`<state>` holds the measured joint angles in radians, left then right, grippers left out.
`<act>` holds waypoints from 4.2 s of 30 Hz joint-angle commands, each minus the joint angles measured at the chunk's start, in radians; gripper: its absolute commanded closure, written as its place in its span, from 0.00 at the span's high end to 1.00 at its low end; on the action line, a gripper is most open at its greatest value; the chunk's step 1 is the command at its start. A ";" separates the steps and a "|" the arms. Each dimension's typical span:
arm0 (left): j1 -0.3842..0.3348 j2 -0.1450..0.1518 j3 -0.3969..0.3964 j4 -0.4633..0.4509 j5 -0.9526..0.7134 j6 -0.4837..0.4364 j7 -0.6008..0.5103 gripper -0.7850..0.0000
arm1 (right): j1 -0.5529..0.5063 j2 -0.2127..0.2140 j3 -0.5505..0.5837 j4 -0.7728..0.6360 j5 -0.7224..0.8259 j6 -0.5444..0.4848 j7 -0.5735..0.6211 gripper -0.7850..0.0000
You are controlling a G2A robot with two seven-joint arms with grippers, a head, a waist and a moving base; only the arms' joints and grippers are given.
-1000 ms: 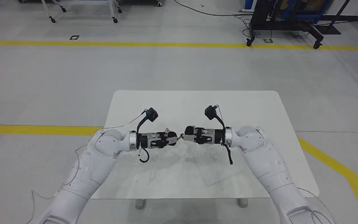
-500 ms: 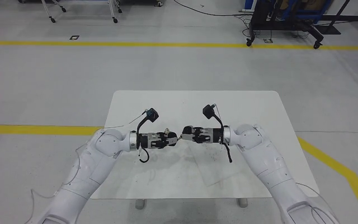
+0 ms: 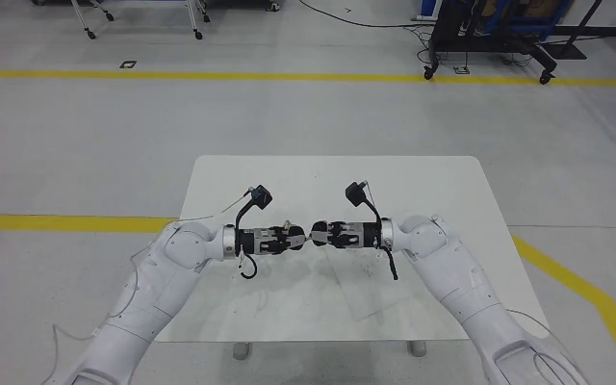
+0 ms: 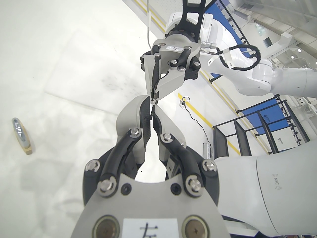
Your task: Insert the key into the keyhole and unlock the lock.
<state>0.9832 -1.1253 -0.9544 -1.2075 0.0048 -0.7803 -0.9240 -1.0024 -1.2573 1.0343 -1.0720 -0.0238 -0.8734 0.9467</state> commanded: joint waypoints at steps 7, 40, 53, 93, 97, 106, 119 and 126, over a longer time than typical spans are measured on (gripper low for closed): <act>-0.001 0.002 0.004 0.001 -0.005 0.003 0.013 0.00 | -0.001 0.012 -0.021 0.013 0.019 -0.012 -0.012 0.00; 0.101 0.052 -0.076 -0.352 0.879 0.298 0.192 1.00 | -0.231 0.082 0.212 -0.191 -0.113 -0.129 -0.320 0.00; 0.062 0.041 -0.027 -0.337 0.980 0.363 0.168 1.00 | -0.231 0.082 0.212 -0.191 -0.113 -0.129 -0.320 0.00; -0.247 -0.117 0.267 0.082 0.882 0.415 0.024 0.33 | -0.231 0.082 0.212 -0.191 -0.113 -0.129 -0.320 0.00; -0.255 -0.125 0.275 0.097 0.894 0.425 0.028 0.19 | -0.231 0.082 0.212 -0.191 -0.113 -0.129 -0.320 0.00; -0.273 -0.146 0.298 0.127 0.917 0.449 0.011 0.00 | -0.231 0.082 0.212 -0.191 -0.113 -0.129 -0.320 0.00; -0.260 -0.156 0.296 0.105 0.995 0.481 0.101 0.00 | -0.231 0.082 0.212 -0.191 -0.113 -0.129 -0.320 0.00; -0.246 -0.151 0.288 0.085 1.010 0.475 0.124 0.00 | -0.231 0.082 0.212 -0.191 -0.113 -0.129 -0.320 0.00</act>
<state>0.7372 -1.2757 -0.6669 -1.1222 1.0146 -0.3056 -0.8002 -1.2332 -1.1754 1.2467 -1.2632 -0.1366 -1.0026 0.6267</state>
